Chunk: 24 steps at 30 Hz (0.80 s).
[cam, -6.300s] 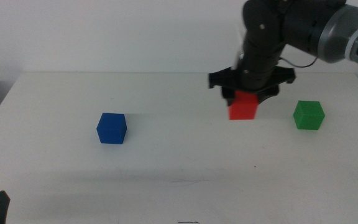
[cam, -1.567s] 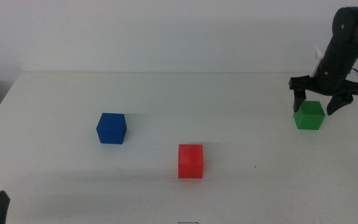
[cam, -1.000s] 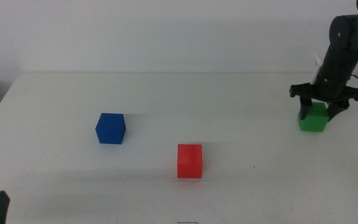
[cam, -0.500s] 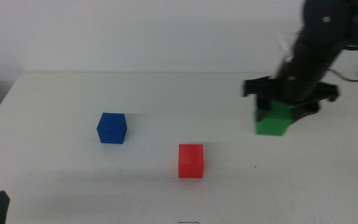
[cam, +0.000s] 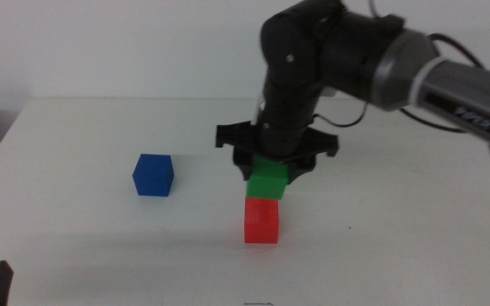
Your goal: Stack red cubes first, then green, then blue cubes in a specific spot.
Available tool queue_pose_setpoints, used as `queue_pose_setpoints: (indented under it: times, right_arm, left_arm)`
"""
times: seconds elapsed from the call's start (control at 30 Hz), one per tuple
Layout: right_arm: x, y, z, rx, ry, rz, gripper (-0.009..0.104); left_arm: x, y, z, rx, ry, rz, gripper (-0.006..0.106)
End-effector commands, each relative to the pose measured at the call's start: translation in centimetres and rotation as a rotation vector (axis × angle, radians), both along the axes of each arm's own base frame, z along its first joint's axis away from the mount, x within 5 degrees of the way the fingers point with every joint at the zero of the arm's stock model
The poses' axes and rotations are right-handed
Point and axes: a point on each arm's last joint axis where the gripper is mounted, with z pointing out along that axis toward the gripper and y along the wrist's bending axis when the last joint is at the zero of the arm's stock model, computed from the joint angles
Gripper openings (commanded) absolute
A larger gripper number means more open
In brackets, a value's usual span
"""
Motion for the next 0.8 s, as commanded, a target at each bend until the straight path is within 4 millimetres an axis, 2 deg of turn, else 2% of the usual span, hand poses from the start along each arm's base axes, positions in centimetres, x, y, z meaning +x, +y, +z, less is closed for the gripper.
queue_pose_setpoints:
  times: [0.0, 0.53, 0.77]
  right_arm:
    - [-0.9, -0.1, 2.9, 0.006, -0.025, -0.021, -0.001]
    - [-0.9, 0.9, 0.3, -0.064, 0.006, 0.001, -0.001]
    - [-0.7, 0.8, 0.2, -0.081, -0.002, 0.004, -0.001]
  left_arm:
    - [-0.1, 0.0, 0.9, -0.012, -0.104, -0.006, 0.094]
    - [-0.1, 0.0, 0.9, -0.012, -0.104, -0.006, 0.094]
    - [-0.1, 0.0, 0.9, -0.012, -0.104, -0.006, 0.094]
